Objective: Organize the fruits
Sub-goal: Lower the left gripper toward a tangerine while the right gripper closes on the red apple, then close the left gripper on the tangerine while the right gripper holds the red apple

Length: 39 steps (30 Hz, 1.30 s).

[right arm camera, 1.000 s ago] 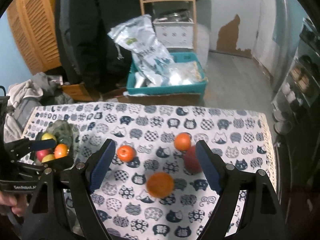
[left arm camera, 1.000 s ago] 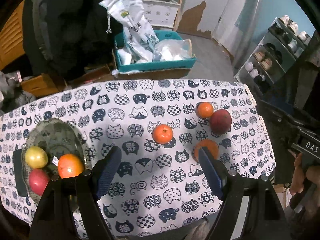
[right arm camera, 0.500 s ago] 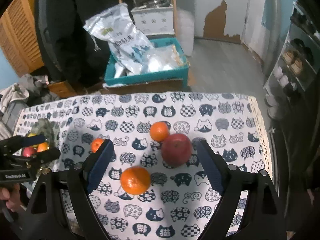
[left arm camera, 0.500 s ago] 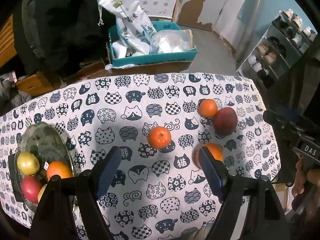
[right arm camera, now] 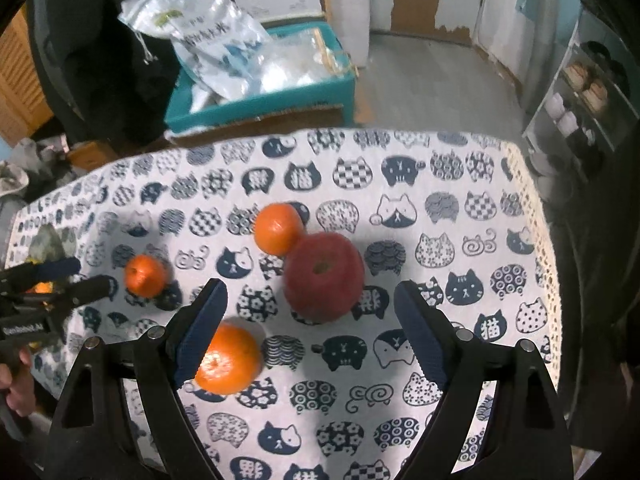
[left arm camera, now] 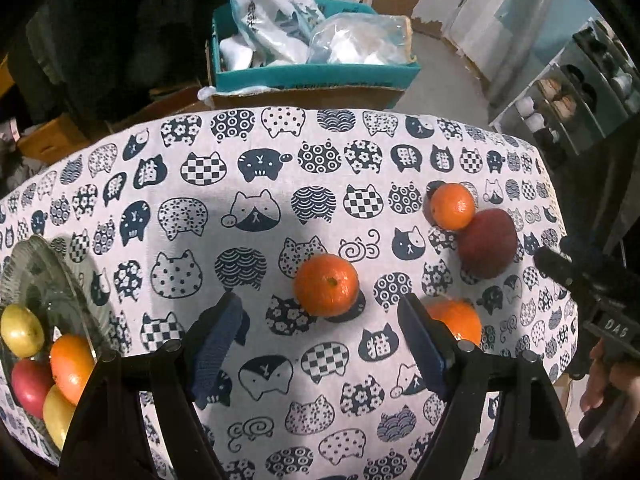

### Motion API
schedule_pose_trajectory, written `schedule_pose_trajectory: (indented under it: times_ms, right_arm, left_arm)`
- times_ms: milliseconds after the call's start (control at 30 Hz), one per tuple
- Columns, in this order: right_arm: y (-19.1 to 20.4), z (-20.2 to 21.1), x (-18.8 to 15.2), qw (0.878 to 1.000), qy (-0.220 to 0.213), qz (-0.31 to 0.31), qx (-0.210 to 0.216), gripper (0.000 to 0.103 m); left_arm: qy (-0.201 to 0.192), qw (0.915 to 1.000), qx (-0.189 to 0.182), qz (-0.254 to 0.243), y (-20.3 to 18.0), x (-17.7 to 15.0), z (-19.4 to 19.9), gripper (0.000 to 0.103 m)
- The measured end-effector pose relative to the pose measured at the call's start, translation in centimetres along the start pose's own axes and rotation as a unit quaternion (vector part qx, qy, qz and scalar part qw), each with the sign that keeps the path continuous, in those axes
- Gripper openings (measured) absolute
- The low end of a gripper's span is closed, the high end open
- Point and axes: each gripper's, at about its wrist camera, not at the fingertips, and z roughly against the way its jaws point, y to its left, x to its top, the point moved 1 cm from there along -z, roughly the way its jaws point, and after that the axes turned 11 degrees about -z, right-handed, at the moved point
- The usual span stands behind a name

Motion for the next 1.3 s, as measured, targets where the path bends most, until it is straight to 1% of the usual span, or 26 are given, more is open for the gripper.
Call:
schedule_pose_trajectory:
  times_ms: [167, 300, 533, 600, 667, 733, 900, 1033, 1167, 1233, 1300]
  right_arm:
    - [-0.4, -2.9, 0.3, 1.0, 0.021, -0.001, -0.005, 0.086]
    - [-0.8, -5.4, 0.5, 0.999, 0.046, -0.009, -0.011, 0.086]
    - [-0.9, -7.5, 0.5, 0.998, 0.057, -0.011, -0.016, 0.086]
    - [-0.7, -7.9, 0.5, 0.998, 0.057, -0.009, -0.015, 0.085]
    - [-0.6, -8.3, 0.5, 0.998, 0.062, -0.004, -0.018, 0.083]
    - [-0.6, -8.7, 0.4, 0.997, 0.068, 0.0, -0.024, 0.074]
    - [-0.8, -8.7, 0.2, 0.998, 0.064, 0.005, -0.024, 0.072]
    - [-0.8, -8.4, -0.2, 0.998, 0.059, 0.011, -0.032, 0.072]
    - [-0.7, -7.8, -0.6, 0.998, 0.053, 0.009, -0.029, 0.072]
    - [-0.5, -7.5, -0.6, 0.998, 0.051, 0.009, -0.026, 0.072]
    - [-0.3, -7.1, -0.7, 0.999, 0.048, 0.01, -0.023, 0.072]
  left_arm:
    - [0.013, 0.9999, -0.002, 0.009, 0.3, 0.3, -1.7, 0.081]
    - [0.021, 0.9997, -0.003, 0.013, 0.4, 0.5, -2.7, 0.081]
    - [0.029, 0.9994, -0.013, 0.016, 0.3, 0.9, -3.7, 0.082]
    - [0.032, 0.9992, -0.017, 0.015, 0.2, 1.0, -4.0, 0.082]
    - [0.034, 0.9991, -0.019, 0.014, 0.1, 1.0, -4.3, 0.082]
    - [0.04, 0.9988, -0.023, 0.013, 0.1, 0.9, -4.7, 0.082]
    - [0.061, 0.9969, -0.041, 0.028, 0.4, 0.3, -6.0, 0.081]
    - [0.059, 0.9978, -0.025, 0.015, 0.5, 0.1, -6.6, 0.081]
    - [0.05, 0.9984, -0.026, 0.003, 0.2, -0.1, -6.6, 0.081]
    - [0.05, 0.9984, -0.025, -0.007, -0.1, -0.2, -6.7, 0.079]
    - [0.05, 0.9984, -0.019, -0.017, -0.4, -0.2, -6.7, 0.067]
